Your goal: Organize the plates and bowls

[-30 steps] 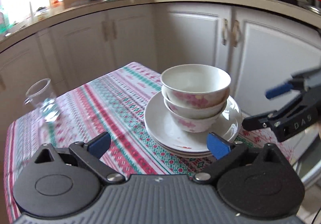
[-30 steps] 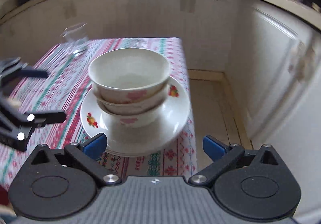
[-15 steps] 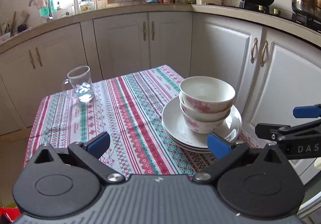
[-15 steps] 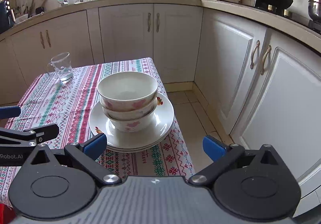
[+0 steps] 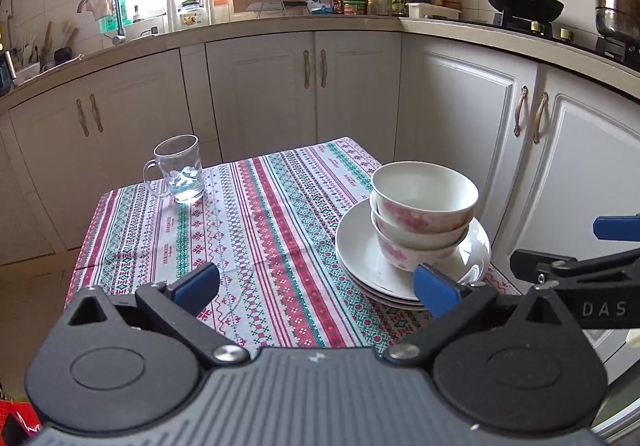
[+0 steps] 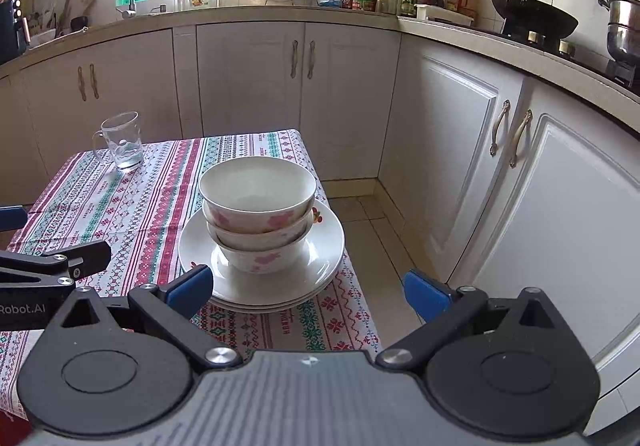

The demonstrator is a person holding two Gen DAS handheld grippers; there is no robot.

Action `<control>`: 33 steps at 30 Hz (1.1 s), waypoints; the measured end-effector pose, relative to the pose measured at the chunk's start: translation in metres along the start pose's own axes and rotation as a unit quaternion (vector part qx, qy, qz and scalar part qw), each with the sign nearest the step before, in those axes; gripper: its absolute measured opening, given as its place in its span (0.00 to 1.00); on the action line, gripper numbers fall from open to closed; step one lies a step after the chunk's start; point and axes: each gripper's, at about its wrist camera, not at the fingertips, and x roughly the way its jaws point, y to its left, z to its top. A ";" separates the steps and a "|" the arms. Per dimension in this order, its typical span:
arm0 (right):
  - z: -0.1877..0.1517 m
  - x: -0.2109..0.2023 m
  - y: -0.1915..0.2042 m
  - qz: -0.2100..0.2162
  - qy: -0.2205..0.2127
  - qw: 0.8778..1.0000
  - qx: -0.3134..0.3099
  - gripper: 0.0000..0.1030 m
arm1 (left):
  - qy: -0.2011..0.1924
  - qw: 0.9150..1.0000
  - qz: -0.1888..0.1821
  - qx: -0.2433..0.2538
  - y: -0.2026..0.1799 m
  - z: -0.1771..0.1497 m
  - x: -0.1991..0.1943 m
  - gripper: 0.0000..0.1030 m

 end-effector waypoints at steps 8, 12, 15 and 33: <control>0.001 -0.004 0.004 -0.006 -0.005 1.000 -0.006 1.00 | -0.003 1.000 0.005 -0.002 0.001 0.000 -0.004 0.99; 0.001 -0.004 0.005 -0.006 -0.006 1.000 -0.007 1.00 | -0.002 1.000 0.006 -0.004 0.001 0.000 -0.004 0.99; 0.001 -0.005 0.005 -0.008 -0.006 1.000 -0.008 1.00 | -0.001 1.000 0.008 -0.004 0.001 0.000 -0.005 0.99; 0.001 -0.005 0.010 -0.019 -0.008 1.000 -0.017 1.00 | 0.002 1.000 -0.001 -0.012 0.003 -0.001 -0.004 0.99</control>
